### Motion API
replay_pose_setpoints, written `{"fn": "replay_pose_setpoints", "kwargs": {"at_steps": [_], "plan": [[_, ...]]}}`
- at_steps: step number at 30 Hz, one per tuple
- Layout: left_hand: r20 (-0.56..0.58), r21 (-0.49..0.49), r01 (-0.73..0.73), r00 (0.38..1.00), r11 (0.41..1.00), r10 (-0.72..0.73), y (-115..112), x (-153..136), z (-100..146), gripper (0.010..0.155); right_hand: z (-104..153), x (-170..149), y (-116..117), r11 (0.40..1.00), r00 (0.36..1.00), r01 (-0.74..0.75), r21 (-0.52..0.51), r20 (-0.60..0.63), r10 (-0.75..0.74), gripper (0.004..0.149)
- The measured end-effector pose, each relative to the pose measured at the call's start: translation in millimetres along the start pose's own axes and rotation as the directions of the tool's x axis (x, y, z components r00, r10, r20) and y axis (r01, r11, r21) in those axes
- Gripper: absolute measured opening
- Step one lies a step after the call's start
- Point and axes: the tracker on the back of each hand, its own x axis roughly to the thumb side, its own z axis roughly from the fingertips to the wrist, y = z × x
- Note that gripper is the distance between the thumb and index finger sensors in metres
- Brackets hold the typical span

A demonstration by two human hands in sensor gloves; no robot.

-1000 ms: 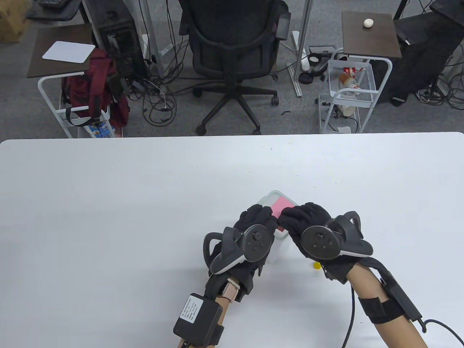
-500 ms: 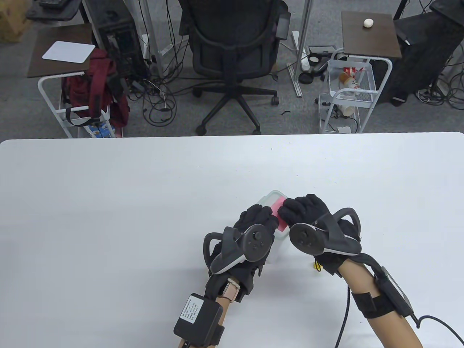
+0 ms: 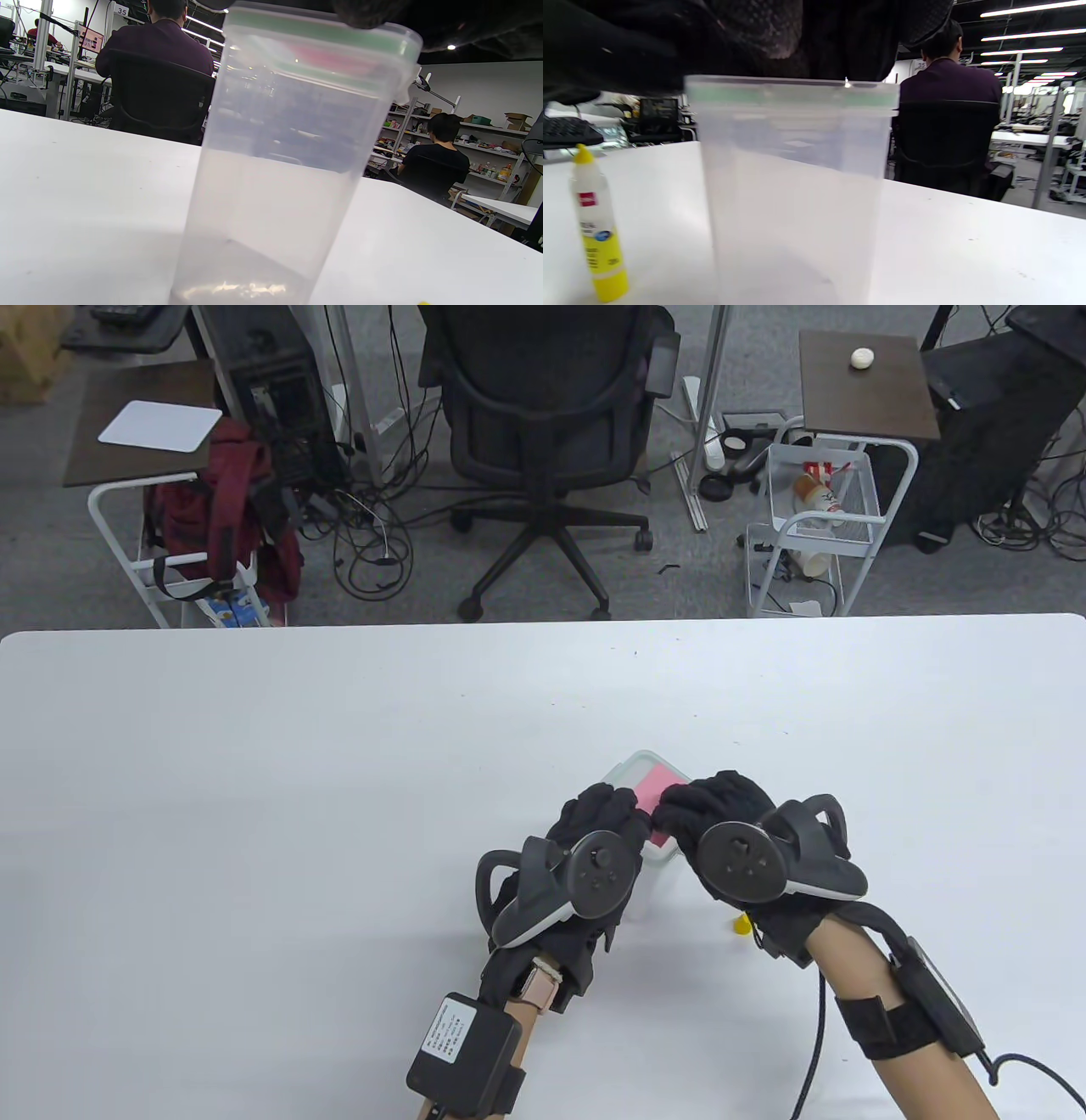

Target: Squeeze liquid glue on card and attach to container

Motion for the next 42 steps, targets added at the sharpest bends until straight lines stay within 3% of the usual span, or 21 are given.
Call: {"fn": "replay_pose_setpoints", "kwargs": {"at_steps": [11, 14, 19, 24, 33, 38, 42], "plan": [[-0.001, -0.002, 0.002, 1.000, 1.000, -0.002, 0.0, 0.1, 0.0, 0.050, -25.8, -0.5, 6.2, 0.996, 0.992, -0.092, 0.020, -0.081, 0.094, 0.043], [-0.002, -0.002, 0.003, 1.000, 1.000, -0.003, 0.0, 0.2, 0.0, 0.050, -20.6, 2.7, 7.3, 0.990, 0.988, -0.142, 0.019, -0.053, 0.142, 0.044], [0.000, 0.000, 0.005, 1.000, 1.000, -0.005, -0.1, 0.2, 0.0, 0.049, -3.6, 11.6, 0.3, 0.998, 0.996, -0.063, 0.014, 0.062, 0.062, 0.043], [-0.001, 0.001, 0.004, 1.000, 1.000, -0.004, -0.2, 0.6, 0.0, 0.048, 4.5, 11.0, 0.1, 0.997, 0.995, -0.082, 0.008, 0.057, 0.082, 0.044], [0.001, -0.001, 0.008, 1.000, 1.000, -0.008, -0.3, 0.6, 0.0, 0.050, -19.6, 5.6, 8.1, 0.989, 0.987, -0.147, 0.012, -0.070, 0.148, 0.043], [-0.001, 0.000, 0.006, 1.000, 1.000, -0.006, -0.3, 0.8, 0.0, 0.050, -12.7, 13.5, 5.9, 0.978, 0.978, -0.207, 0.025, -0.022, 0.207, 0.044], [0.001, 0.004, 0.006, 1.000, 1.000, -0.006, -0.7, 0.5, 0.2, 0.048, -0.1, 19.7, -1.3, 0.991, 0.991, -0.129, 0.020, 0.044, 0.128, 0.044]]}}
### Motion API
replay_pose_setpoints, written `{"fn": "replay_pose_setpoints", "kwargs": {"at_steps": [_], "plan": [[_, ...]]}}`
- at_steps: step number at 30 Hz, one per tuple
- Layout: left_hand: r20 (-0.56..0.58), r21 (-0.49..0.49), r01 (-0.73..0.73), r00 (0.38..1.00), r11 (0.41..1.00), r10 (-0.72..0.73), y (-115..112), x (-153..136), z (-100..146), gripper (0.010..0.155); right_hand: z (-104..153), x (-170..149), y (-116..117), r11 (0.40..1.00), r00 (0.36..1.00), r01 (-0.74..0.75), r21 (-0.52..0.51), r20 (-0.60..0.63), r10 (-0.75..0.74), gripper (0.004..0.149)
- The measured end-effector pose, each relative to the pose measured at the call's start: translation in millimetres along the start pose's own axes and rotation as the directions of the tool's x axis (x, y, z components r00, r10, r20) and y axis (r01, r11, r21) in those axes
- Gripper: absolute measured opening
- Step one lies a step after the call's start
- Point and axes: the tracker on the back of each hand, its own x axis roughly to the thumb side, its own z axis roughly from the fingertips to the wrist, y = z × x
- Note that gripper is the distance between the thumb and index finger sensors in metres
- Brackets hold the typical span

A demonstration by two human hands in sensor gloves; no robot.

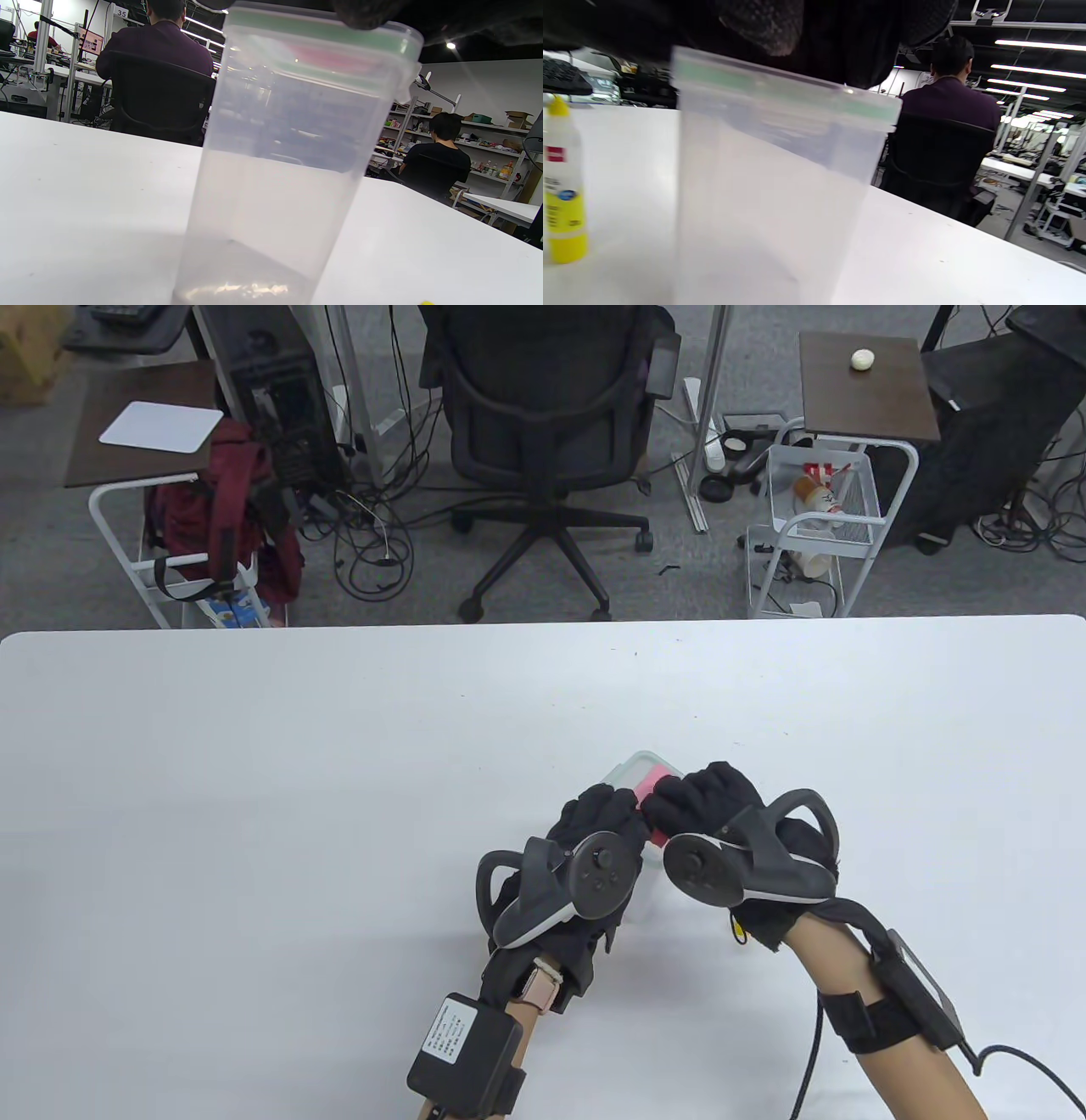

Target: Squeeze liquid glue on card and attach to container

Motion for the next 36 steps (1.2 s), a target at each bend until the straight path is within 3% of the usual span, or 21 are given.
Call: {"fn": "replay_pose_setpoints", "kwargs": {"at_steps": [2, 11, 18, 29, 32, 36], "plan": [[0.000, 0.001, -0.005, 1.000, 1.000, 0.005, -0.3, 0.0, 0.1, 0.048, 2.5, -1.5, -0.6, 0.999, 1.000, -0.007, 0.035, -0.004, 0.007, 0.046], [-0.007, 0.001, -0.006, 1.000, 1.000, 0.006, -0.5, 0.1, 0.5, 0.050, -8.6, -15.6, 11.1, 1.000, 0.994, 0.015, -0.019, -0.112, -0.017, 0.044], [-0.005, 0.003, -0.007, 1.000, 1.000, 0.007, -0.6, -0.2, 0.4, 0.050, 7.7, -4.6, 4.5, 0.999, 1.000, 0.019, -0.027, 0.006, -0.019, 0.044], [-0.011, 0.003, -0.010, 1.000, 1.000, 0.010, -0.8, 0.0, 0.6, 0.050, 19.9, -9.9, 5.4, 0.989, 0.991, 0.133, -0.063, 0.023, -0.131, 0.040], [-0.013, 0.002, -0.010, 1.000, 1.000, 0.010, -0.9, 0.3, 0.8, 0.050, 13.8, -11.2, 11.5, 0.998, 0.998, 0.020, -0.067, -0.062, -0.025, 0.042], [-0.016, 0.000, -0.011, 1.000, 1.000, 0.011, -1.0, 0.3, 0.9, 0.050, 17.1, -5.2, 11.7, 0.996, 1.000, -0.006, -0.084, -0.026, 0.004, 0.043]]}}
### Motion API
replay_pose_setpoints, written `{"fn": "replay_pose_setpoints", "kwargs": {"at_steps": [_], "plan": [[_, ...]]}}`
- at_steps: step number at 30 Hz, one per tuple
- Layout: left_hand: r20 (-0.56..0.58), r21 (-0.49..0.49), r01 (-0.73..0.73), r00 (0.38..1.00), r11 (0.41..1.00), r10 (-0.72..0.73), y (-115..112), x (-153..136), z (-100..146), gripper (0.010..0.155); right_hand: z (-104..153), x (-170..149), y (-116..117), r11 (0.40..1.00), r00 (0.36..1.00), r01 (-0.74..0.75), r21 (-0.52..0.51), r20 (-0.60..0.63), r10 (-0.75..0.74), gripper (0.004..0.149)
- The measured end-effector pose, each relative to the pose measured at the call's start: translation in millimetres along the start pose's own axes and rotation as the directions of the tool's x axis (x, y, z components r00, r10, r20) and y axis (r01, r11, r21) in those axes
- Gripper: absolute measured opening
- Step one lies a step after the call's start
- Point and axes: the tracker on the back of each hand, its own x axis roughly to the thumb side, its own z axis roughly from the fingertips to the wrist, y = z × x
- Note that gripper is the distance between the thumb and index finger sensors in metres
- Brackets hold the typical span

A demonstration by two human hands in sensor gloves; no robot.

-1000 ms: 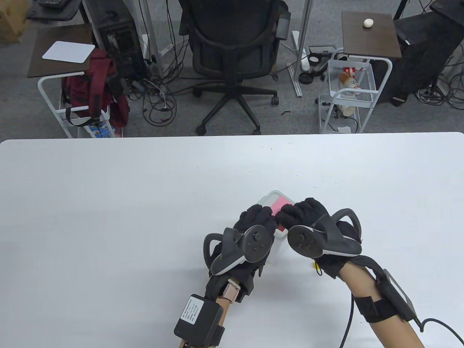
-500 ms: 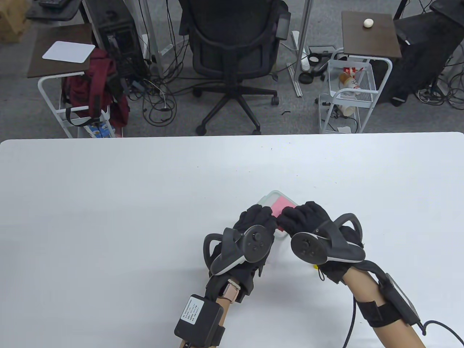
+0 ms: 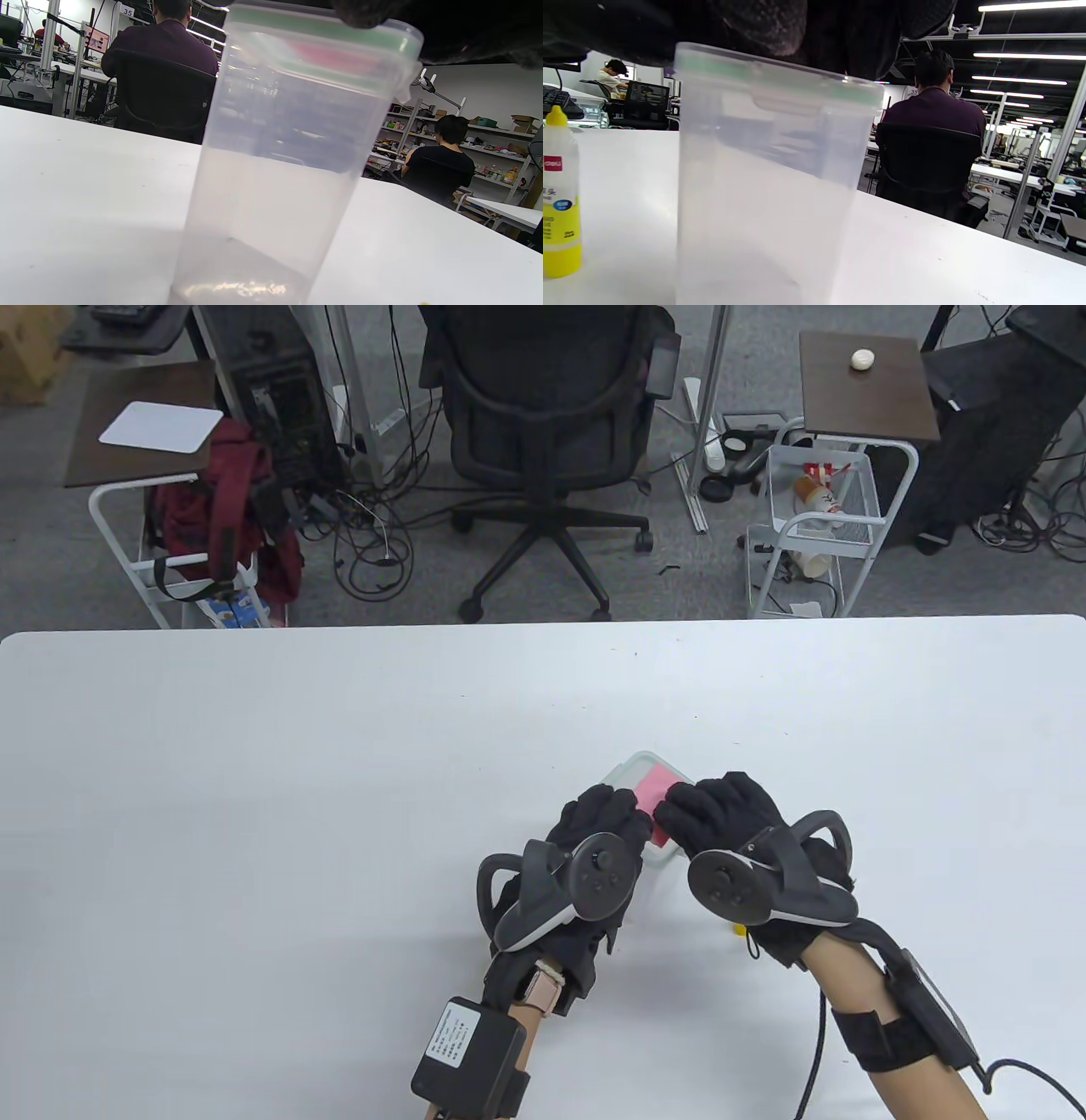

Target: Squeeze liquid glue on card and attach to container

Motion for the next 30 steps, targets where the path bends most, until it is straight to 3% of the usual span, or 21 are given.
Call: {"fn": "replay_pose_setpoints", "kwargs": {"at_steps": [6, 9, 11, 15, 21, 30], "plan": [[-0.001, 0.002, -0.004, 1.000, 1.000, 0.004, -0.4, -0.4, 0.2, 0.050, 19.4, 3.7, -7.5, 0.990, 0.985, 0.142, -0.021, 0.104, -0.139, 0.040], [-0.008, 0.002, -0.005, 1.000, 1.000, 0.005, -0.7, 0.1, 0.6, 0.050, 27.2, 3.7, -5.8, 0.985, 0.981, 0.170, -0.029, 0.100, -0.167, 0.042], [-0.014, 0.001, -0.006, 1.000, 1.000, 0.006, -0.8, 0.2, 0.8, 0.050, 36.7, 2.6, -4.7, 0.976, 0.977, 0.191, -0.103, 0.121, -0.178, 0.041], [-0.024, 0.007, -0.020, 0.999, 1.000, 0.021, -2.1, -0.2, 1.8, 0.051, 64.0, -5.5, -0.9, 0.881, 0.920, 0.392, -0.266, 0.106, -0.377, 0.041], [-0.043, 0.020, -0.027, 0.999, 0.999, 0.028, -3.4, 1.0, 3.4, 0.051, 97.8, -10.4, 23.9, 0.743, 0.807, 0.581, -0.333, 0.112, -0.580, 0.040], [-0.067, 0.012, -0.094, 0.993, 0.996, 0.094, -4.6, -0.2, 6.3, 0.054, 107.1, -8.0, 88.3, 0.600, 0.636, 0.751, -0.276, 0.054, -0.770, 0.038]]}}
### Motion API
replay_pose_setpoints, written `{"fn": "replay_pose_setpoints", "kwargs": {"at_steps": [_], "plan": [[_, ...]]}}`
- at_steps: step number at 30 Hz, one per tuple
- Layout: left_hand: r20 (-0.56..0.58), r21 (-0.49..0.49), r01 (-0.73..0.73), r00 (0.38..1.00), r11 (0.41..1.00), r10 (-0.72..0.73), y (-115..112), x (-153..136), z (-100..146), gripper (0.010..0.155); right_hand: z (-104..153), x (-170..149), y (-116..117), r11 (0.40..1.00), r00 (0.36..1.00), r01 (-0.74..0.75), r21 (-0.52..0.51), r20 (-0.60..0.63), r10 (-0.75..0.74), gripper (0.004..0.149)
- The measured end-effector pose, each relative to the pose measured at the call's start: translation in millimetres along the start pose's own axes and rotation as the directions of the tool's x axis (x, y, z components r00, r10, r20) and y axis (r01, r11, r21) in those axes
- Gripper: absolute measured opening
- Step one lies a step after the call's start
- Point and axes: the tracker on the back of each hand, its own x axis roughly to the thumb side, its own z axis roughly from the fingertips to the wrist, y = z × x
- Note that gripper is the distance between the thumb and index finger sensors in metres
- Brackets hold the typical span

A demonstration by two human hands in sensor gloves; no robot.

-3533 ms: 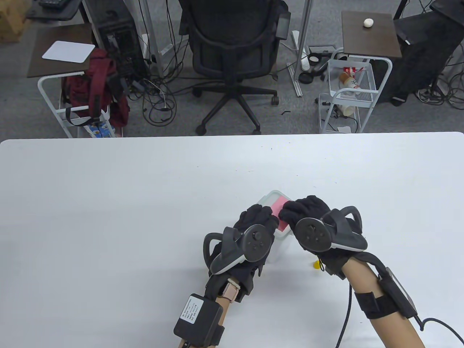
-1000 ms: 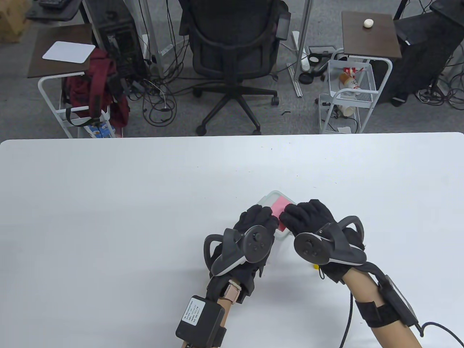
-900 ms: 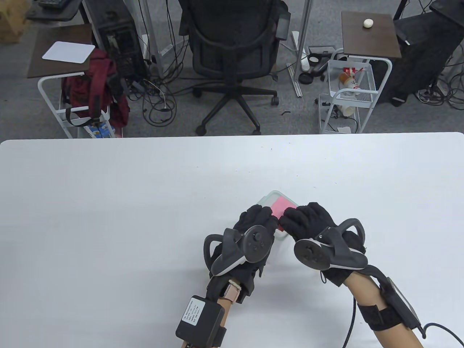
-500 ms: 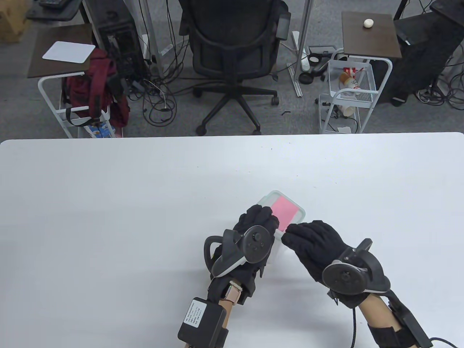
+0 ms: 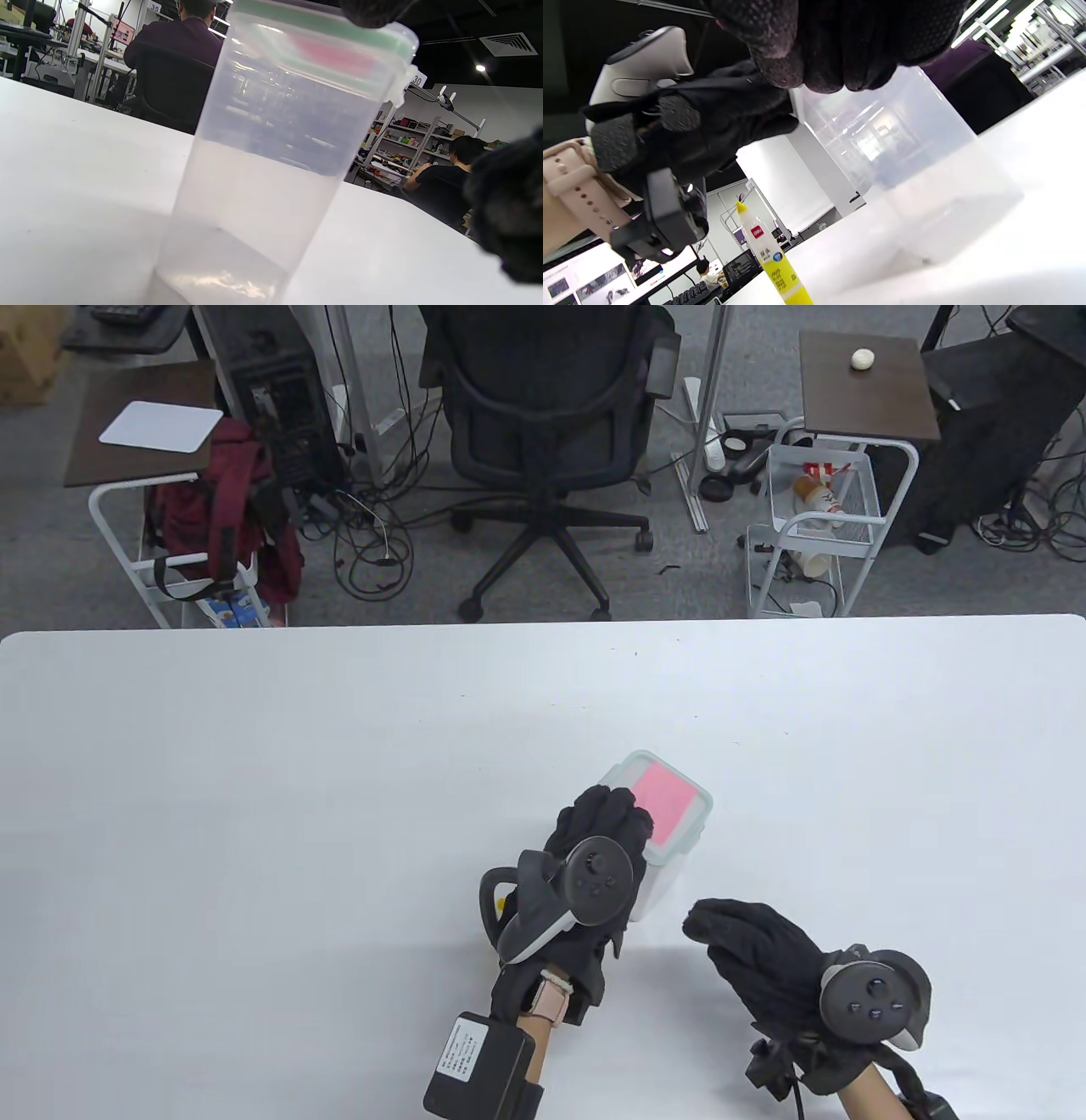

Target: Squeeze liquid glue on card and attach to container

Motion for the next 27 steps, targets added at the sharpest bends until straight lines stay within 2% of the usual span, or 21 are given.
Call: {"fn": "replay_pose_setpoints", "kwargs": {"at_steps": [2, 4, 7, 10, 13, 16, 18, 21, 24, 27], "plan": [[0.004, 0.002, -0.007, 1.000, 1.000, 0.007, 0.1, -1.6, 1.8, 0.056, 1.4, -9.2, 9.5, 0.998, 0.999, 0.047, 0.032, -0.028, -0.047, 0.038], [0.007, 0.013, -0.014, 1.000, 1.000, 0.014, 0.5, -3.3, 6.4, 0.059, 2.5, -12.3, 13.1, 0.998, 0.999, 0.033, 0.060, -0.040, -0.031, 0.038], [0.036, 0.059, -0.124, 0.992, 0.991, 0.122, 2.9, -4.5, 20.0, 0.061, 3.5, -13.1, 15.3, 0.998, 0.999, 0.027, 0.062, -0.043, -0.024, 0.037], [0.124, 0.056, -0.225, 0.968, 0.973, 0.216, 2.3, -2.2, 45.4, 0.061, 5.7, -13.6, 19.1, 0.997, 0.999, 0.023, 0.076, -0.045, -0.020, 0.037], [0.195, 0.036, -0.258, 0.949, 0.965, 0.247, -9.3, -1.1, 76.3, 0.060, 7.0, -13.5, 21.7, 0.995, 0.999, 0.017, 0.093, -0.045, -0.013, 0.038], [0.196, -0.003, -0.304, 0.934, 0.953, 0.298, -27.2, -6.0, 95.3, 0.059, 7.3, -13.8, 24.2, 0.995, 0.999, 0.020, 0.099, -0.052, -0.015, 0.037], [0.172, -0.044, -0.356, 0.918, 0.933, 0.358, -40.3, -12.2, 100.7, 0.058, 8.1, -14.2, 27.0, 0.994, 0.998, 0.031, 0.103, -0.060, -0.024, 0.037], [0.118, -0.051, -0.397, 0.909, 0.917, 0.400, -56.0, -25.9, 100.8, 0.056, 9.7, -14.3, 31.4, 0.992, 0.998, 0.027, 0.121, -0.063, -0.019, 0.037], [0.080, -0.069, -0.445, 0.889, 0.893, 0.450, -63.0, -38.2, 99.8, 0.054, 11.0, -13.9, 34.9, 0.988, 0.999, -0.003, 0.154, -0.053, 0.011, 0.037], [0.086, -0.047, -0.521, 0.848, 0.853, 0.523, -60.0, -45.1, 102.0, 0.052, 11.0, -13.8, 36.1, 0.986, 0.999, -0.004, 0.166, -0.052, 0.013, 0.037]]}}
